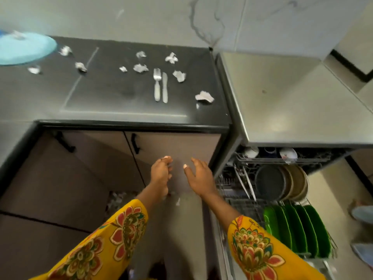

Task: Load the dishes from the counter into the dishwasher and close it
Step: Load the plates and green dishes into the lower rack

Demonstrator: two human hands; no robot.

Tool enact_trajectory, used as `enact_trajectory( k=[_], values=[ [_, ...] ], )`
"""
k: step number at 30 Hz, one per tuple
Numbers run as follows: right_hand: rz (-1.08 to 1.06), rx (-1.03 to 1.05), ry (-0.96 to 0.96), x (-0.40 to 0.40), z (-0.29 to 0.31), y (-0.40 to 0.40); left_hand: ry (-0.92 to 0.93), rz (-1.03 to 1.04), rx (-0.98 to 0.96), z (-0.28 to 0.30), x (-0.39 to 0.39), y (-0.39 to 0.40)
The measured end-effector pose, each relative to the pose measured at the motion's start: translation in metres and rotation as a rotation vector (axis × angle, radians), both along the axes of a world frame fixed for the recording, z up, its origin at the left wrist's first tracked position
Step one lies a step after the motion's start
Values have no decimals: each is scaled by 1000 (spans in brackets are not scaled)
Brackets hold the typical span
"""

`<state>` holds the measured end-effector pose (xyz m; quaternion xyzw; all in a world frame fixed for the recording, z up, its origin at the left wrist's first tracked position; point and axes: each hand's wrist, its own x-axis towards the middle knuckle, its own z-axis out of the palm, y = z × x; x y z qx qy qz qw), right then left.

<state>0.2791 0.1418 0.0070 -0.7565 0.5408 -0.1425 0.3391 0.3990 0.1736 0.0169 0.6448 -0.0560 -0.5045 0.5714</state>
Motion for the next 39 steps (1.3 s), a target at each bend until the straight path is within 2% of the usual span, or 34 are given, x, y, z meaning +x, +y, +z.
enact_trajectory(
  k=[7, 15, 31, 39],
  values=[
    [130, -178, -81, 104, 58, -7, -30, 131, -167, 49, 93, 6],
    [273, -226, -121, 194, 90, -18, -100, 306, -239, 82, 180, 16],
    [555, -188, -148, 403, 80, -70, -204, 596, -224, 77, 365, -1],
    [604, -114, -133, 510, 72, -137, -220, 605, -189, 71, 479, -45]
  ],
)
